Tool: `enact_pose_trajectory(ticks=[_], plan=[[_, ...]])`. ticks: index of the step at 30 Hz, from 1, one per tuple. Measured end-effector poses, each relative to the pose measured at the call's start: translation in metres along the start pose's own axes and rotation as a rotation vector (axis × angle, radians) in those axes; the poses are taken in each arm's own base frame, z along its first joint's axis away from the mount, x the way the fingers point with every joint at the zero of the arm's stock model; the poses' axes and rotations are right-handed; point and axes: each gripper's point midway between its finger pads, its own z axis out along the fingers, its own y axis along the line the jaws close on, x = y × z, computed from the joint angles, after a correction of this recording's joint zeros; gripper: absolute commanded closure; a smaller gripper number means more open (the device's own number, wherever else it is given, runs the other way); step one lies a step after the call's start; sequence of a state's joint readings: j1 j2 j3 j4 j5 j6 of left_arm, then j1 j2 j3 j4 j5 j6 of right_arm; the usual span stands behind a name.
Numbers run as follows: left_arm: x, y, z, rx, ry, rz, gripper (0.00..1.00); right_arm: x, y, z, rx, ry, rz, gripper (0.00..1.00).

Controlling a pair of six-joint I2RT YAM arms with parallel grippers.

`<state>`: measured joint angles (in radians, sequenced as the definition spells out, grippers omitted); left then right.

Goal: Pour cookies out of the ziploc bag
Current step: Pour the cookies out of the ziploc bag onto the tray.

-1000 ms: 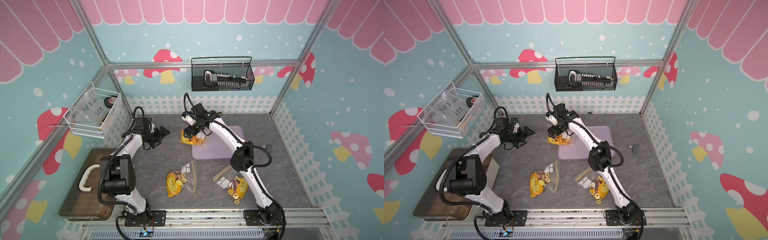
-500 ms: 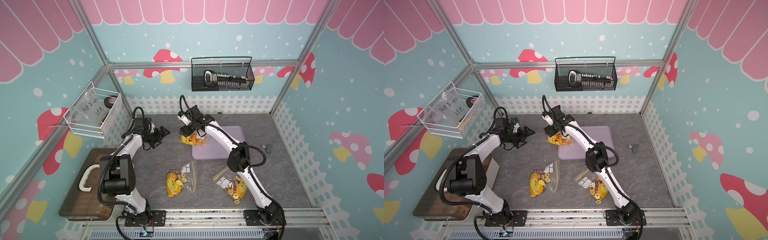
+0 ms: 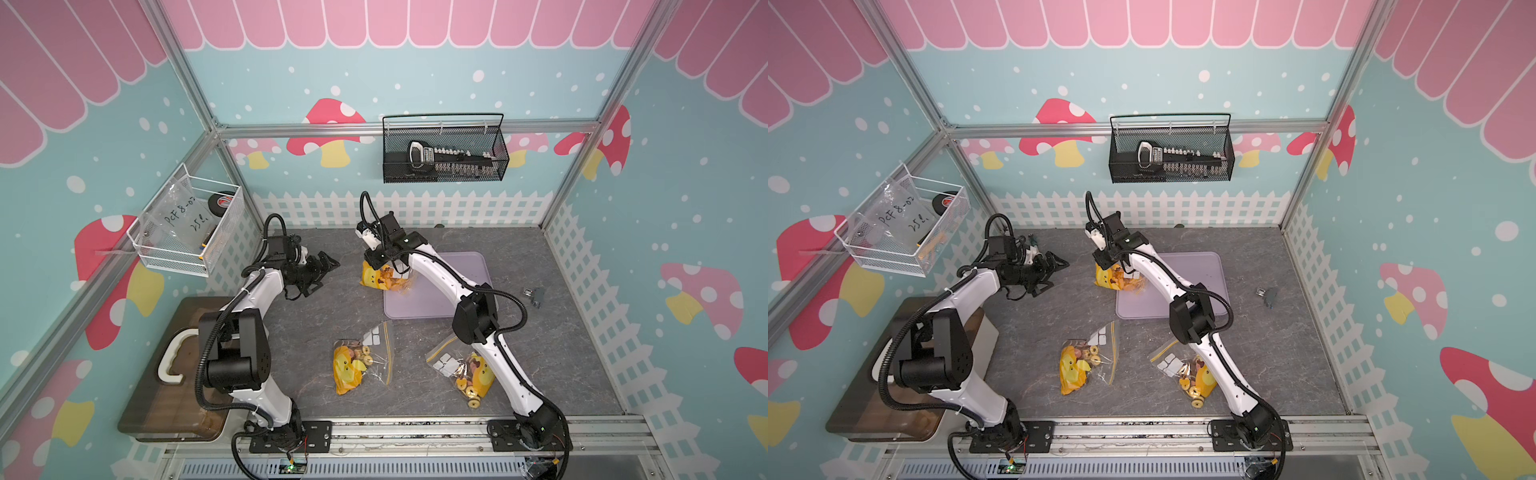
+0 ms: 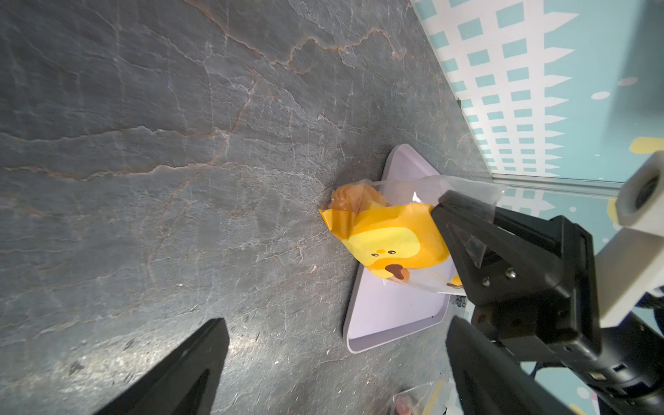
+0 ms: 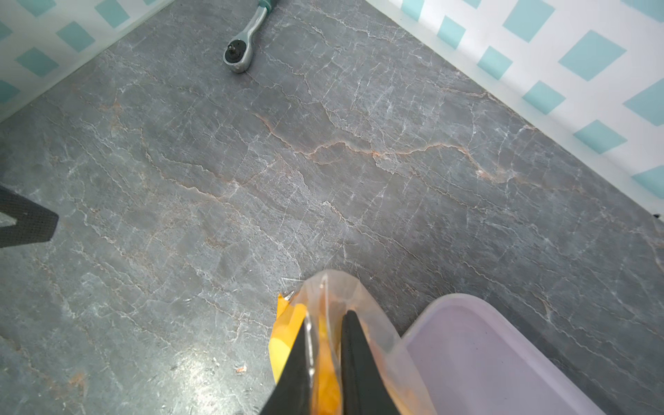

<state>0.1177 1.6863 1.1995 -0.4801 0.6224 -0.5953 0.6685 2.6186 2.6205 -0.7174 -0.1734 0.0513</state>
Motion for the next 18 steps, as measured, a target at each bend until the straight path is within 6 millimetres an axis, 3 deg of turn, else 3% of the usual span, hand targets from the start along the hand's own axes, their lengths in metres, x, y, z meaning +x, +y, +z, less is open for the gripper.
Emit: enact_pose_trajectory(ticks=[12, 18], plan=[[-0.002, 0.002, -0.001, 0.0, -0.005, -0.003, 0.01, -0.011, 0.001, -0.009, -0.001, -0.029, 0.005, 1.0], [-0.002, 0.002, -0.001, 0.0, -0.005, -0.006, 0.01, -0.024, 0.003, -0.028, -0.003, -0.056, 0.005, 1.0]])
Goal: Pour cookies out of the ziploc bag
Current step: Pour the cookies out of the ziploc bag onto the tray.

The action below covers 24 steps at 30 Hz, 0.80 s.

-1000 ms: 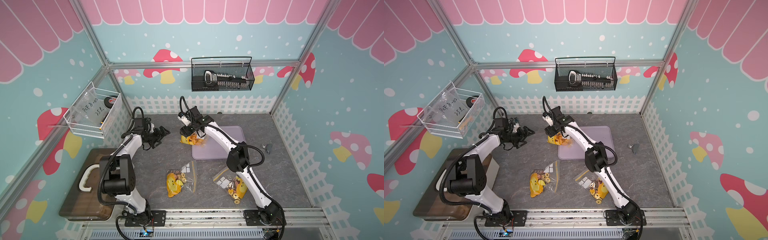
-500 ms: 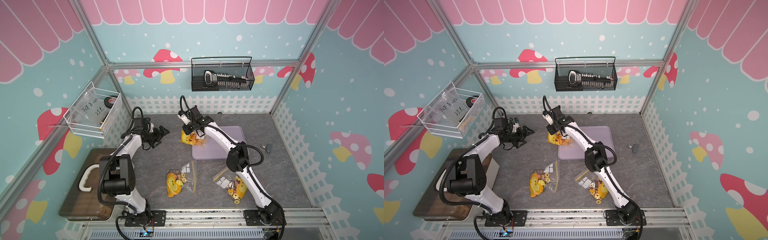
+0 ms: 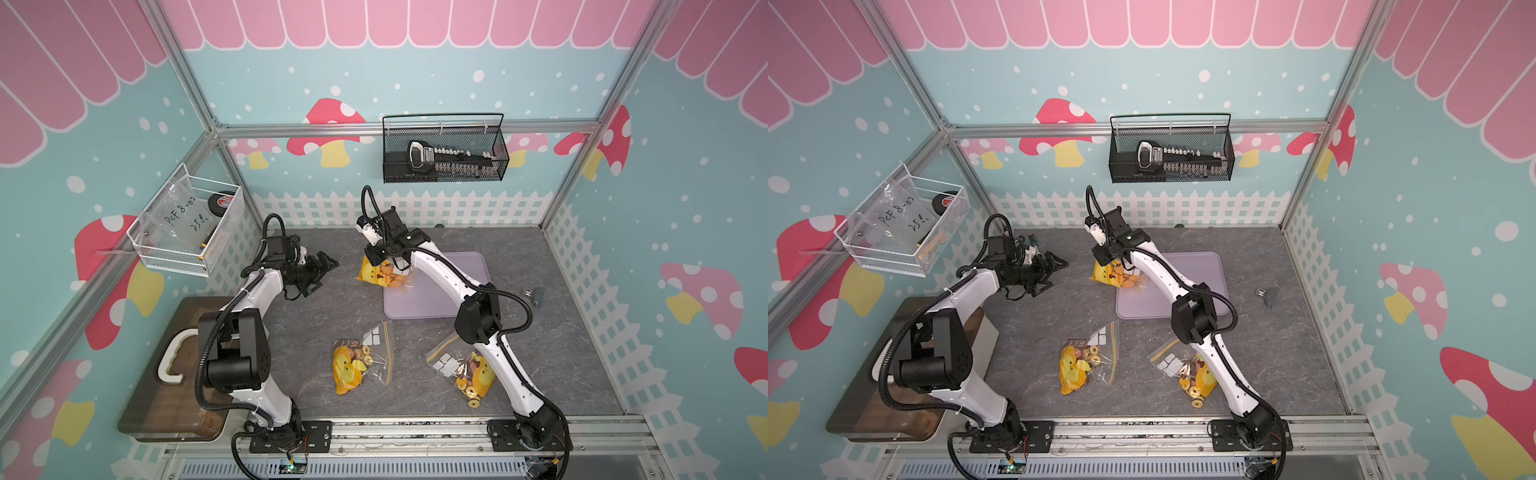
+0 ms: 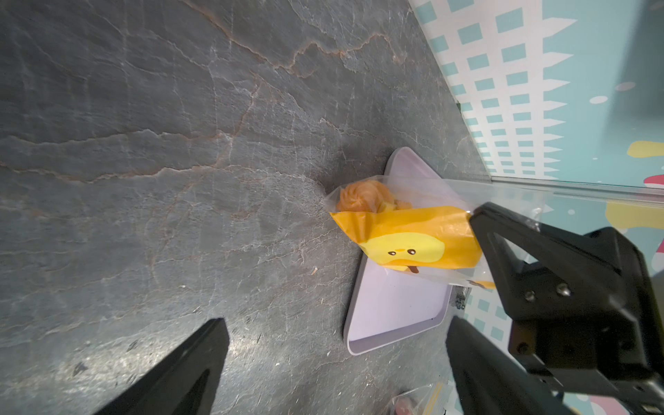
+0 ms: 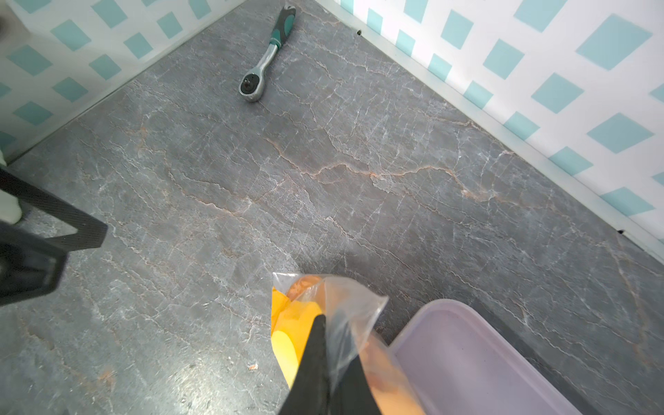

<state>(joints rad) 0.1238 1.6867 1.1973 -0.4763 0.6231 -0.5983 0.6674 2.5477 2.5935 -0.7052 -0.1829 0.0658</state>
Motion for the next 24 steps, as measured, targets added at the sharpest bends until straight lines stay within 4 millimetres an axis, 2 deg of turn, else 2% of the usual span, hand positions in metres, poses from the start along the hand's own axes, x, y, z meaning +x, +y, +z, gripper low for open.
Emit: enact_pose_trajectory(ticks=[5, 11, 17, 24], plan=[[0.0, 0.0, 0.0, 0.002, 0.001, 0.0, 0.01, -0.013, 0.001, -0.022, 0.003, -0.032, -0.001, 1.0], [0.001, 0.0, 0.001, 0.01, 0.002, -0.001, 0.01, -0.009, -0.003, -0.041, 0.008, -0.05, 0.021, 1.0], [0.003, 0.0, 0.004, 0.02, 0.009, -0.002, 0.03, 0.004, -0.017, -0.05, 0.021, -0.07, 0.063, 1.0], [0.007, -0.004, 0.006, 0.025, 0.016, 0.009, 0.03, 0.001, -0.043, -0.053, 0.035, -0.116, 0.113, 1.0]])
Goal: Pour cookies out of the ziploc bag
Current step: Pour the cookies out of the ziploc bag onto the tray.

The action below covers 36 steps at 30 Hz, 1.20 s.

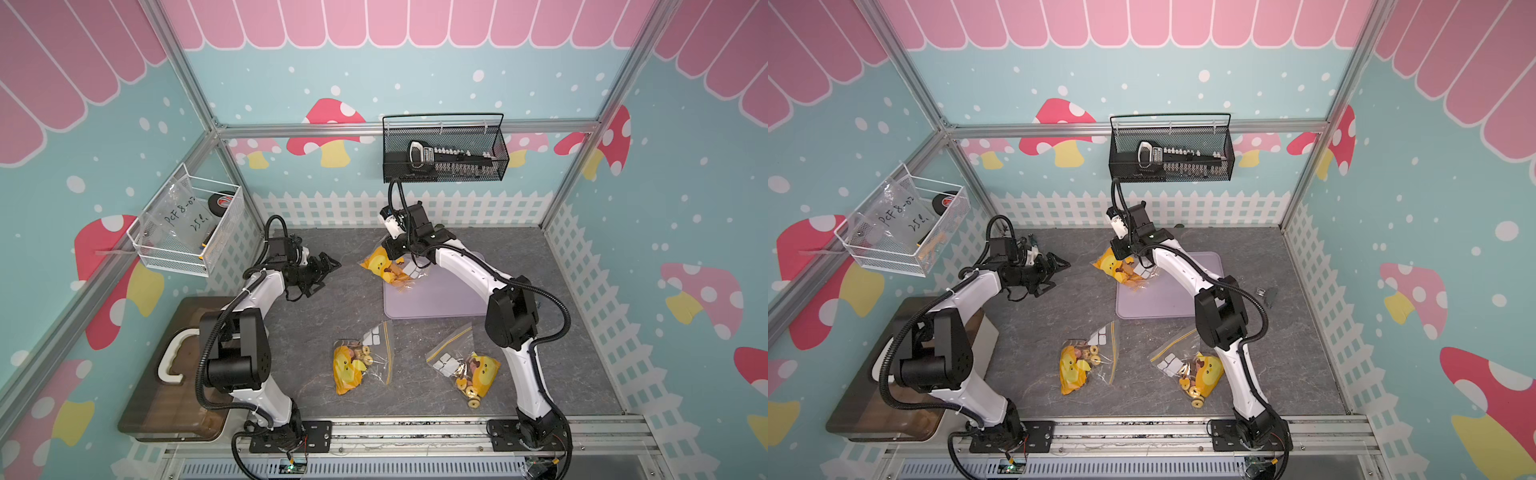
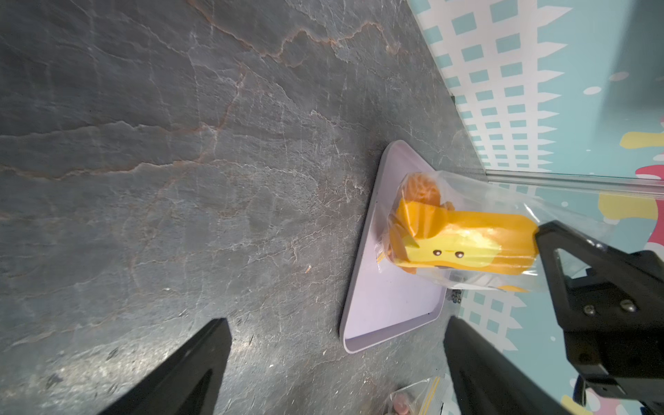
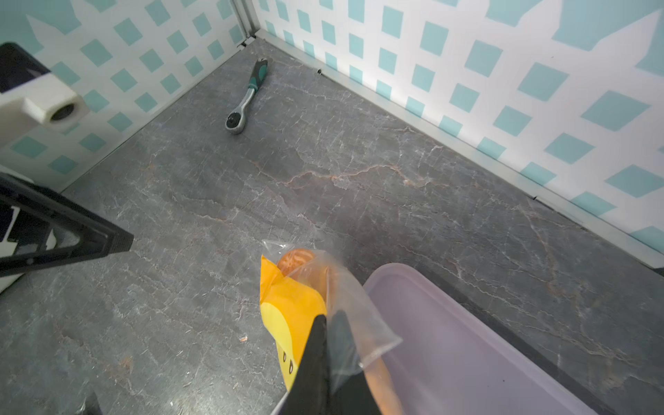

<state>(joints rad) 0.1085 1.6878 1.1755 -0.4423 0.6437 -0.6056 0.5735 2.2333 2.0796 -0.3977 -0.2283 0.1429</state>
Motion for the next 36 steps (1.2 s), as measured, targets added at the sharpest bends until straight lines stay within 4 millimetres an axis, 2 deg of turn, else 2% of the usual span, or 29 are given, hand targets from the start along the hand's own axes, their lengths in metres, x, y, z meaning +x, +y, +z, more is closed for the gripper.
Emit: enact_pose_trajectory(ticks=[4, 9, 11, 29, 36], plan=[[0.0, 0.0, 0.0, 0.0, 0.0, 0.0, 0.03, -0.005, -0.002, -0.006, 0.009, -0.016, 0.0, 1.0], [0.001, 0.001, 0.002, -0.003, 0.006, -0.002, 0.03, -0.003, 0.001, -0.036, 0.024, -0.047, 0.002, 1.0], [0.002, 0.002, 0.004, -0.004, 0.011, -0.003, 0.04, -0.009, 0.0, -0.041, 0.022, -0.068, 0.004, 1.0], [0.018, -0.007, 0.017, -0.005, 0.053, 0.026, 0.04, -0.016, -0.015, -0.044, 0.043, -0.091, 0.023, 1.0], [0.019, -0.002, 0.021, -0.019, 0.058, 0.018, 0.04, -0.004, -0.026, -0.044, 0.061, -0.07, 0.037, 1.0]])
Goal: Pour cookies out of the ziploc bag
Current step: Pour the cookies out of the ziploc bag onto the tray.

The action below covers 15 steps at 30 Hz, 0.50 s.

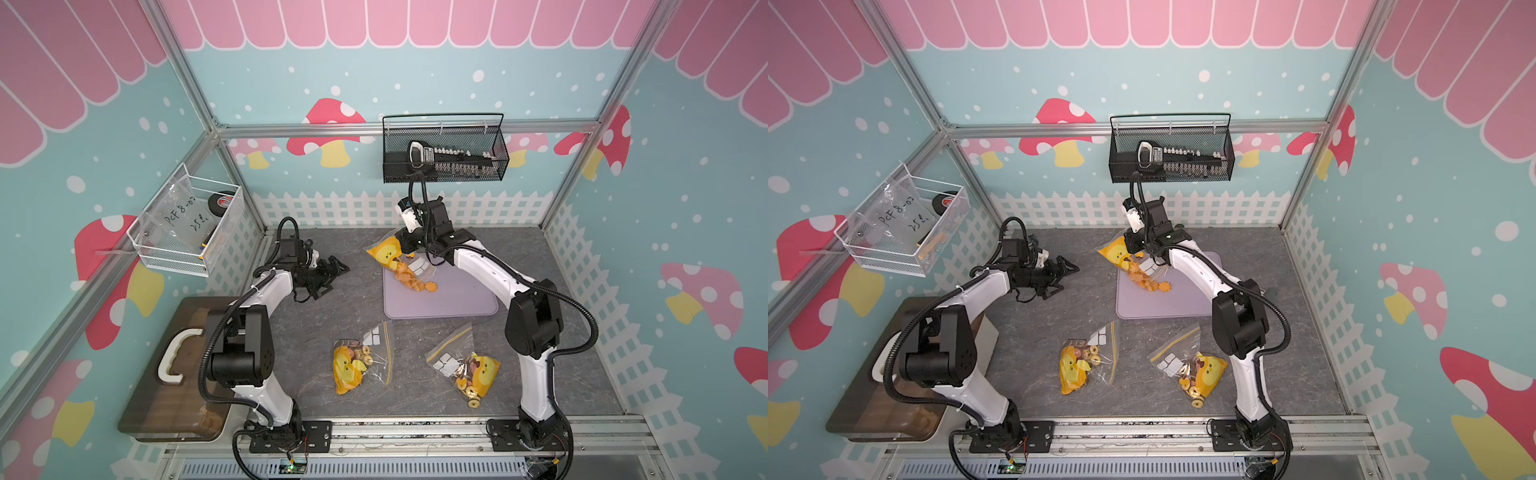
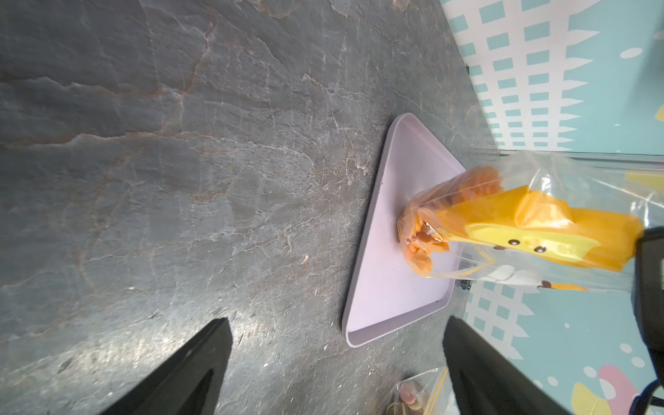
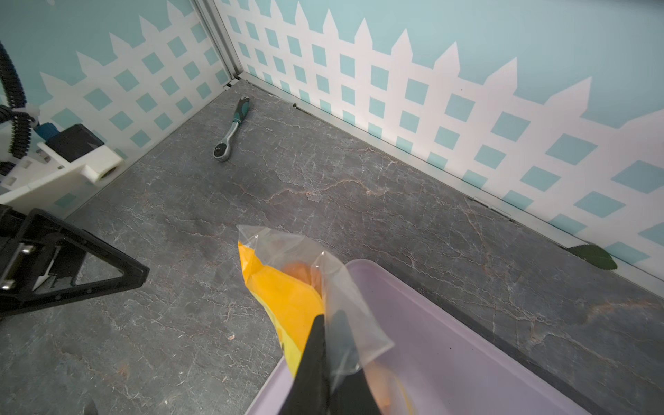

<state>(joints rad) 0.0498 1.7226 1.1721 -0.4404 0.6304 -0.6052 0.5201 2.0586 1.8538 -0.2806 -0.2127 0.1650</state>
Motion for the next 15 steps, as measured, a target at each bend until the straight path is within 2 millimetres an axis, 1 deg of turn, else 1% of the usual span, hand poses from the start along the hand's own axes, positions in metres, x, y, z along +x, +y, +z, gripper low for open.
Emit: enact_pose_trajectory(ticks=[3, 5, 7, 12, 15], plan=[[0.0, 0.001, 0.001, -0.003, 0.001, -0.002, 0.03, -0.001, -0.003, -0.001, 0.008, -0.004, 0.001, 1.0], [0.0, 0.002, 0.001, -0.004, 0.002, -0.003, 0.04, -0.007, -0.005, -0.003, 0.015, -0.014, -0.002, 1.0], [0.0, 0.002, 0.002, -0.005, 0.002, -0.003, 0.04, -0.018, -0.006, -0.004, 0.02, -0.035, -0.006, 1.0], [0.0, 0.002, 0.002, -0.005, 0.004, -0.004, 0.04, -0.055, -0.007, -0.015, 0.032, -0.122, -0.026, 1.0], [0.0, 0.003, 0.003, -0.006, 0.005, -0.005, 0.04, -0.066, -0.008, -0.018, 0.04, -0.149, -0.034, 1.0]])
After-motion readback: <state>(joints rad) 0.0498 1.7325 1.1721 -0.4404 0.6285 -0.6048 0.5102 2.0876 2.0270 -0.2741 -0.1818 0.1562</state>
